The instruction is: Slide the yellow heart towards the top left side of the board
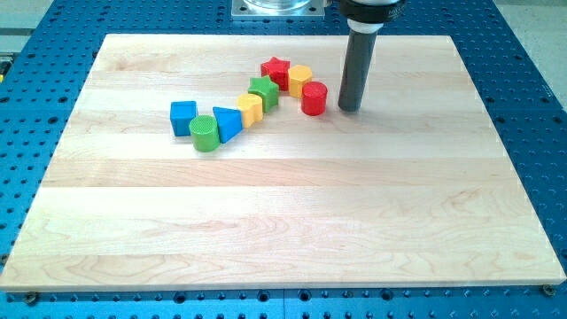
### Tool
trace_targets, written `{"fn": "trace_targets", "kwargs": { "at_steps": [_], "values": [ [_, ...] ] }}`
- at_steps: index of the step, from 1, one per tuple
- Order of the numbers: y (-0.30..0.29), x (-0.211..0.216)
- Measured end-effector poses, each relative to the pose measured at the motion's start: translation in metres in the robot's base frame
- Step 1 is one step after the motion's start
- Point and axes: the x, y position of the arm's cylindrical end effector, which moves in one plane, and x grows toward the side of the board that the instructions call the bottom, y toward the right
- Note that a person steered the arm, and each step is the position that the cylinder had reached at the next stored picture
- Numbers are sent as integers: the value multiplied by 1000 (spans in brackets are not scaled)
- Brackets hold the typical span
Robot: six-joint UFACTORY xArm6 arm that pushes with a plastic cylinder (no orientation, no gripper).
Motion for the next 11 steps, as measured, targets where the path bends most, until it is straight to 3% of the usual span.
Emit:
{"fn": "trace_targets", "kwargs": {
  "at_steps": [1,3,5,6,9,10,11],
  "values": [
    [-34,28],
    [-146,22],
    [-264,-17],
    [-285,-26],
    [-276,-33],
    [-309,-39],
    [-316,-85]
  ]
}}
